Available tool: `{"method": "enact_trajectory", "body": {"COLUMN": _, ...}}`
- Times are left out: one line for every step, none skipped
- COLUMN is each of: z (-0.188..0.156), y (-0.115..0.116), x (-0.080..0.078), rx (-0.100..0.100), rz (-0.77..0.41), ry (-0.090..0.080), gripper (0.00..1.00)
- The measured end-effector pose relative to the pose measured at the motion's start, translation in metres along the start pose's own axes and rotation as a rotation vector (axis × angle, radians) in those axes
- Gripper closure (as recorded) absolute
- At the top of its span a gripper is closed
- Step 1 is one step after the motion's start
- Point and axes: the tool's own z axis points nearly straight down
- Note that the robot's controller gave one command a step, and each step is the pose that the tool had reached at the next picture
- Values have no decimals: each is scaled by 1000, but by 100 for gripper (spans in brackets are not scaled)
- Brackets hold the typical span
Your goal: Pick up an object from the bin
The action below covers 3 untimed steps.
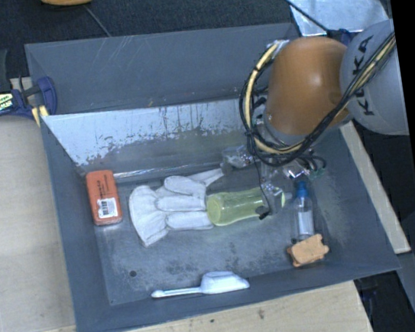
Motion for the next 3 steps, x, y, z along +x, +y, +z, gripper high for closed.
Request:
{"method": "enact_trajectory", "body": {"z": 45, "y": 5, "x": -2, "rx": 0, "rz": 236, "ry": -1, "gripper": 0}}
{"method": "enact_trajectory", "body": {"z": 62, "y": 11, "x": -23, "rx": 0, "rz": 9, "ry": 0, "gripper": 100}}
{"method": "enact_trajectory", "body": {"z": 62, "y": 11, "x": -23, "rx": 0, "rz": 9, "ry": 0, "gripper": 100}}
